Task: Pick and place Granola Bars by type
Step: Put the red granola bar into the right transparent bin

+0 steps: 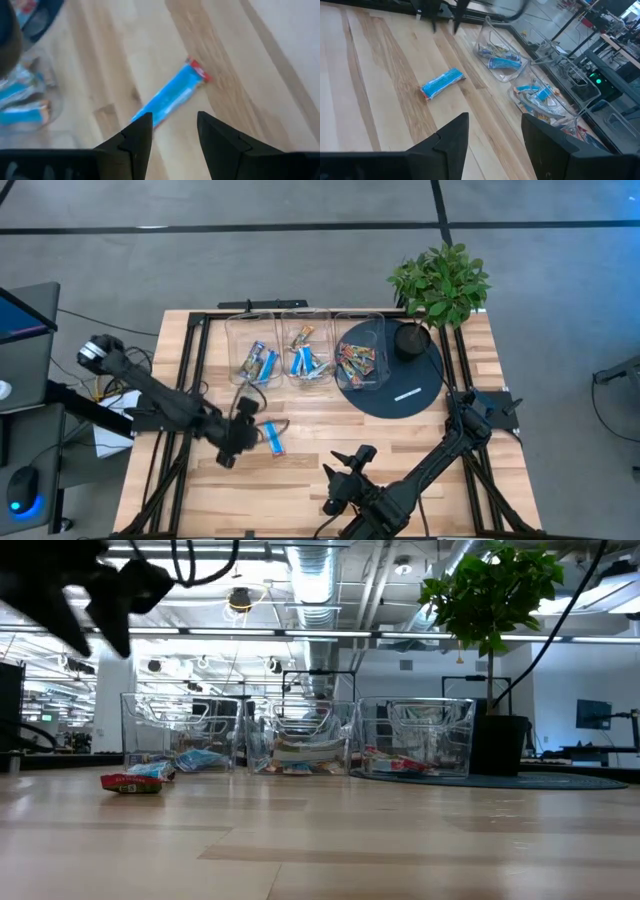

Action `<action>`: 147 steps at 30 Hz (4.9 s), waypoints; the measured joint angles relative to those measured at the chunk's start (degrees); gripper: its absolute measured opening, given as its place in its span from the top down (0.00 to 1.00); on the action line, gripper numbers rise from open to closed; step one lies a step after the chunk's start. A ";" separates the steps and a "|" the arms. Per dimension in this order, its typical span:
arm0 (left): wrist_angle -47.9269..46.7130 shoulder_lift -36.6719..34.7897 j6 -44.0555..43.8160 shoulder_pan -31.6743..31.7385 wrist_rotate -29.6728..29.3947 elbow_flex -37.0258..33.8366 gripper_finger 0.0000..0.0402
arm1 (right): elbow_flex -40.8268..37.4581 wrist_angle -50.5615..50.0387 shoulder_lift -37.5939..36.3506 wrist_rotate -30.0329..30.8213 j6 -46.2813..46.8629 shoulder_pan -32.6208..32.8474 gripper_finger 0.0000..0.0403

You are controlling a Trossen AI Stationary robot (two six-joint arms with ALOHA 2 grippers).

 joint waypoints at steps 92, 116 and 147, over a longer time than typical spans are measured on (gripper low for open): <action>42.81 10.12 -28.70 -31.05 -32.25 -21.41 0.62 | -13.51 27.39 4.79 -57.13 -42.23 -21.81 0.56; 42.78 10.12 -28.06 -31.09 -32.50 -21.39 0.62 | -9.84 25.92 5.60 -52.79 -29.82 -22.14 0.90; 44.78 10.10 -27.71 -31.72 -31.25 -21.32 0.62 | 4.61 -4.24 -6.26 -26.16 -18.51 -24.92 0.91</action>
